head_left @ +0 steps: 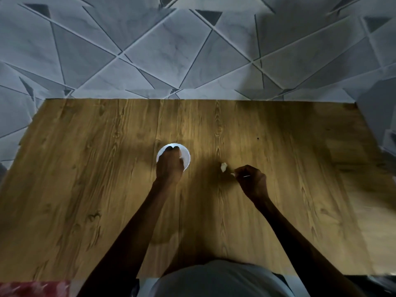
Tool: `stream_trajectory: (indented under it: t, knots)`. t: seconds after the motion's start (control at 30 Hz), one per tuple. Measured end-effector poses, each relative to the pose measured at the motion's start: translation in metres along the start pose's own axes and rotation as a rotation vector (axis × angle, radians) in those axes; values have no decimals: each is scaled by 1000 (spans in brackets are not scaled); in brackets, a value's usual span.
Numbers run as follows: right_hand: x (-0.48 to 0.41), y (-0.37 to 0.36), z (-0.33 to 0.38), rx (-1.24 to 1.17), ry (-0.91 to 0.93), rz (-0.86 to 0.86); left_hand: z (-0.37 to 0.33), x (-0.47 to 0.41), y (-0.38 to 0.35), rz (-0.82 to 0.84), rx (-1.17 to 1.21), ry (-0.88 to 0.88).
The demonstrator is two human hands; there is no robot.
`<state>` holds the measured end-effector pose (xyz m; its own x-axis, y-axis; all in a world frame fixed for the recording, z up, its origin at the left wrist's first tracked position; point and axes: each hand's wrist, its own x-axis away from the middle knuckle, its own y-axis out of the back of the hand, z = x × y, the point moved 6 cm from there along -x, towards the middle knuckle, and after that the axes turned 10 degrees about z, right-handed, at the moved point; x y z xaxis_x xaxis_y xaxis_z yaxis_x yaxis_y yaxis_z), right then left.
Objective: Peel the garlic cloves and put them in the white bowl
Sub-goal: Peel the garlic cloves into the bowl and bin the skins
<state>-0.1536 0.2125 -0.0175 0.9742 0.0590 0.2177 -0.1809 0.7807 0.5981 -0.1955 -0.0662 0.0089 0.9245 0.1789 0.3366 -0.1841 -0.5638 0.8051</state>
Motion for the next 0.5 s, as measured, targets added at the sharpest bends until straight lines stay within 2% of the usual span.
stream_trajectory:
  t: [0.1,0.23,0.3,0.43,0.5]
  knots:
    - [-9,5,-8,121,-5,3,-30,27,-9,-36,0,-155]
    - [-21,-9,-5,382,18,67,-49,46,-52,130,121,-249]
    - [-22,-15,-3,462,44,88,-51,50,-72,170,94,-258]
    - [-15,-15,1,448,58,70,-51,60,-106,282,-218,-217]
    - [-11,-14,0,433,53,72,-52,67,-111,277,-340,-224]
